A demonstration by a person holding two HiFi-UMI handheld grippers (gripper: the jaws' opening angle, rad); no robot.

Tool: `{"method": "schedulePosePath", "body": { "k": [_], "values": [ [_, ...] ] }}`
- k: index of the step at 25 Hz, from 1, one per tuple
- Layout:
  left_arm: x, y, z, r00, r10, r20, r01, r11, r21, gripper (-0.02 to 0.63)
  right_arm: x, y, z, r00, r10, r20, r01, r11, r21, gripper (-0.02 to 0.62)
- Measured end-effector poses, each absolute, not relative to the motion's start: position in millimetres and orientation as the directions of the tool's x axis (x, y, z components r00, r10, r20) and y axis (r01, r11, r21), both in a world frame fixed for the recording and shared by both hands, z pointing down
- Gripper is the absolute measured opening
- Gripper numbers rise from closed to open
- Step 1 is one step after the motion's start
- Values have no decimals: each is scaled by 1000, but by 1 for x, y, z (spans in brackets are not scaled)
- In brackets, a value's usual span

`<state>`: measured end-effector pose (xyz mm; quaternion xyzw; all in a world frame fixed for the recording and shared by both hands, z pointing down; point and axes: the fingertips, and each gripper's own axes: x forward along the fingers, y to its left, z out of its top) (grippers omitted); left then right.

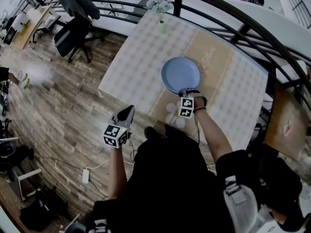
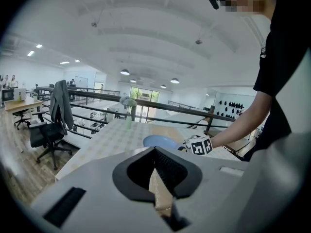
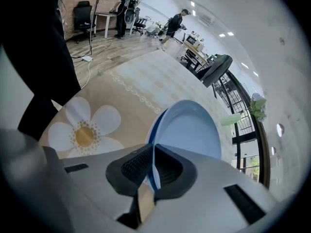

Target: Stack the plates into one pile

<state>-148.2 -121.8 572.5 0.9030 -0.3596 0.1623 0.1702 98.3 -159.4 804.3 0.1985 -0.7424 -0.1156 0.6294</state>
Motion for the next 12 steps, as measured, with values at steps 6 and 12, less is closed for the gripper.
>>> {"method": "schedulePosePath", "body": {
  "k": [6,12],
  "values": [
    [-136,-118,572,698,-583,416,-694,-695,189,0,103,-157,802,-128,-460,879,-168,883,438,35],
    [-124,-115,570,707,-579,406,-685,-703,189,0,109,-153,795,-158,-439,884,-238,886,398,97]
  ]
}}
